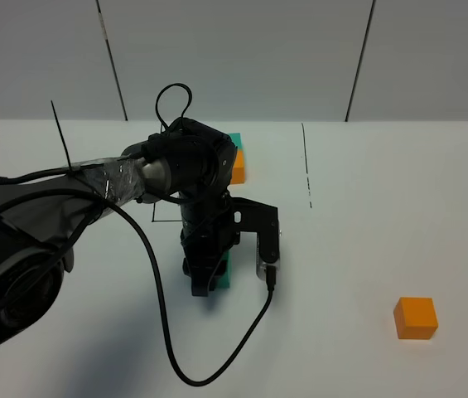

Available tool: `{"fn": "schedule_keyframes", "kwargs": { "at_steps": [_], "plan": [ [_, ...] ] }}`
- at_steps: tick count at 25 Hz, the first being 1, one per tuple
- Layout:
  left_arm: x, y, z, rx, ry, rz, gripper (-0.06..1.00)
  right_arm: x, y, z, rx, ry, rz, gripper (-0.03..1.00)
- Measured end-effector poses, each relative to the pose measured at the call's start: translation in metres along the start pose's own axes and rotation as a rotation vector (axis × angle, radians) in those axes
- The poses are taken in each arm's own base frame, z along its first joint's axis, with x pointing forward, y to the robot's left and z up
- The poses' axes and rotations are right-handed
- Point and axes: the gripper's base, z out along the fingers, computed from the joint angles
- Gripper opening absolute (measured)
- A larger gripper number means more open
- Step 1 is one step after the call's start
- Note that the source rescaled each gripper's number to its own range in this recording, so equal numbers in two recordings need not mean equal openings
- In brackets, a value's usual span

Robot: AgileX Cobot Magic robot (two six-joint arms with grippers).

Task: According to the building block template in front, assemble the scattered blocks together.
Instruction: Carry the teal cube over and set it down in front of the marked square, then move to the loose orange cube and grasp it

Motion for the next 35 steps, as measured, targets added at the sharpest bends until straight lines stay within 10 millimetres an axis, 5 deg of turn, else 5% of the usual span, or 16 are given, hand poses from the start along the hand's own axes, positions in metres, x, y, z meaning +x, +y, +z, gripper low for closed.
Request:
{"fn": "schedule_keyframes", "kwargs": {
  "at_steps": [2, 9, 12, 16, 26, 29, 35],
  "plan": [
    [0.000, 0.000, 0.001, 0.002, -0.001, -0.001, 0.09, 0.000, 0.000, 0.000, 0.000, 0.000, 0.000, 0.77],
    [0.001, -0.003, 0.000, 0.035, 0.013, -0.026, 0.78, 0.000, 0.000, 0.000, 0.000, 0.000, 0.000, 0.77],
    [0.002, -0.003, -0.001, 0.034, 0.018, -0.070, 0.95, 0.000, 0.000, 0.000, 0.000, 0.000, 0.000, 0.77],
    [0.005, -0.004, -0.014, 0.023, 0.049, -0.123, 1.00, 0.000, 0.000, 0.000, 0.000, 0.000, 0.000, 0.77],
    [0.017, -0.005, -0.096, -0.089, -0.017, -0.384, 1.00, 0.000, 0.000, 0.000, 0.000, 0.000, 0.000, 0.77],
    [0.048, 0.006, -0.119, -0.122, -0.048, -0.560, 1.00, 0.000, 0.000, 0.000, 0.000, 0.000, 0.000, 0.77],
    [0.163, 0.012, -0.150, -0.189, -0.068, -0.950, 0.99, 0.000, 0.000, 0.000, 0.000, 0.000, 0.000, 0.77]
  ]
}}
